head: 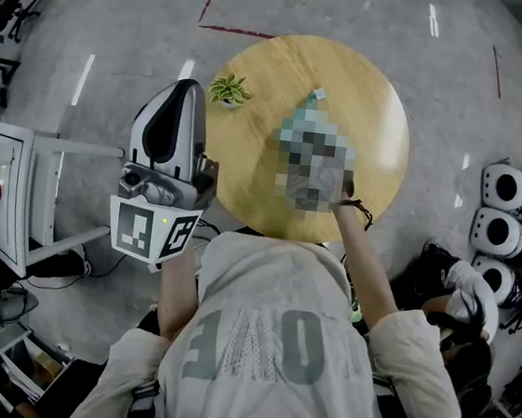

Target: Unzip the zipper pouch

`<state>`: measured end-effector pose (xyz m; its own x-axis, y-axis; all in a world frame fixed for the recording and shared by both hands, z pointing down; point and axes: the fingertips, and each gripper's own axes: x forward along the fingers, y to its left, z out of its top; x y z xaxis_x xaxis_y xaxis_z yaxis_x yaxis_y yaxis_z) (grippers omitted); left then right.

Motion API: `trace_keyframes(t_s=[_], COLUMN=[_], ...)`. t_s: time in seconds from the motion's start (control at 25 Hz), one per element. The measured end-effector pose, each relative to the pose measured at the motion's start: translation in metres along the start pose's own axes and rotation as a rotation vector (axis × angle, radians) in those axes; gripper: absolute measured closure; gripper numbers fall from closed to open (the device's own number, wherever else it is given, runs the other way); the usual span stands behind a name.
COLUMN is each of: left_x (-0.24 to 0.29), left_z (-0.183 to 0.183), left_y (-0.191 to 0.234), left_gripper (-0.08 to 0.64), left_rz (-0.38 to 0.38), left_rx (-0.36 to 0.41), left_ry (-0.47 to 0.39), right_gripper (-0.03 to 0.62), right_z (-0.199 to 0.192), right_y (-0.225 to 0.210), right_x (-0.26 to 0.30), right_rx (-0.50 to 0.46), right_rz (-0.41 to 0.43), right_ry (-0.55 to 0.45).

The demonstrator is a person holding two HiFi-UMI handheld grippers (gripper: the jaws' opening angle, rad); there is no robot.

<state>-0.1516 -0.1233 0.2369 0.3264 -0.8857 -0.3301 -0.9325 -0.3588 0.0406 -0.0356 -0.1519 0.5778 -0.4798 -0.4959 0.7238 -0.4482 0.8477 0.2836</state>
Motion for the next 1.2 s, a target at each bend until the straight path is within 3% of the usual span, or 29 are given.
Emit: trace_keyframes(t_s=[0.24,0.52,0.76,0.92,1.0,1.2], left_x=[0.005,0.015,0.026,0.036,0.039,0.044], left_z=[0.002,0.007,0.007,0.009,0.011,0.012], left_y=[-0.001,-0.005,-0.010,-0.021,-0.028,-0.042], left_gripper=[0.532,0.532,0.532,0.532,0.532,0.532], left_rz=[-0.015,-0.036,-0.023,-0.019,-0.026,-0.047], left_rx=[-0.005,-0.006,0.011,0.059,0.093,0.111], left_ry=[-0.013,-0.038,-0.010,0.007,0.005,0.000], right_gripper=[0.446,0.446,0.448,0.462,0.503,0.558], right_z=[0.043,0.111,0.151,0.152,0.149,0.135], right_y=[-0.050,-0.134,-0.170,-0.176,-0.175,-0.169], right_x=[-0.039,-0.137,-0.234,-0.277,-0.293,-0.313], right_rx=[0.023,0.073,0.160,0.264,0.327,0.422], right_rz=[-0.091,-0.321,-0.505,-0.581,-0.625,-0.693], right_ry=[-0.117,-0.341,-0.590,-0.720,-0.780,-0.862])
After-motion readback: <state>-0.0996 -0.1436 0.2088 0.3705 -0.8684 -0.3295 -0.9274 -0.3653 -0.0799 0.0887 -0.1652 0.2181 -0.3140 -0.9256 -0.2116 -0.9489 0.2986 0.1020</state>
